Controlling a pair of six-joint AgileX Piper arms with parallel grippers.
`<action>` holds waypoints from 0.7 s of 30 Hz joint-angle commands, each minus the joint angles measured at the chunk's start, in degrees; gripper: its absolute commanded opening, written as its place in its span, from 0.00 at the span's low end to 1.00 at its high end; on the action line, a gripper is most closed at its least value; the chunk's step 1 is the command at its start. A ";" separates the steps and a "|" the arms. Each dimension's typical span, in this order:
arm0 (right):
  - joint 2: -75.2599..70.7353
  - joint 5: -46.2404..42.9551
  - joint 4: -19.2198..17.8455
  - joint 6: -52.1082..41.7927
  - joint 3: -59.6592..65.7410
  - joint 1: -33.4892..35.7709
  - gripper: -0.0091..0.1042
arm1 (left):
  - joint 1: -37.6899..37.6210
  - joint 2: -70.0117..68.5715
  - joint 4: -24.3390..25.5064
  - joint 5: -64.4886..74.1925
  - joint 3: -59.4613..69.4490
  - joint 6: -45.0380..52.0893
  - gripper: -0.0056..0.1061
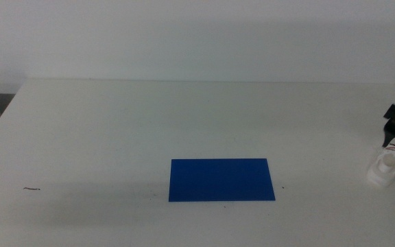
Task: Use one arm to grab the shoe from the table and place it on the mat.
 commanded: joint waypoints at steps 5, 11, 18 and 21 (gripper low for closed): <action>6.44 -6.71 -2.08 2.63 -0.58 -0.33 0.90 | -0.04 0.28 -0.23 -0.71 0.05 -0.17 0.89; 9.69 -8.50 -2.20 2.61 -0.58 -0.33 0.77 | -0.04 0.28 -0.23 -0.71 0.05 -0.17 0.89; 4.50 -5.25 -3.56 6.36 -1.76 3.60 0.13 | -0.04 0.28 -0.23 -0.71 0.05 -0.17 0.89; 1.15 -3.54 -3.56 10.32 -3.29 8.58 0.17 | -0.04 0.28 -0.23 -0.71 0.05 -0.17 0.89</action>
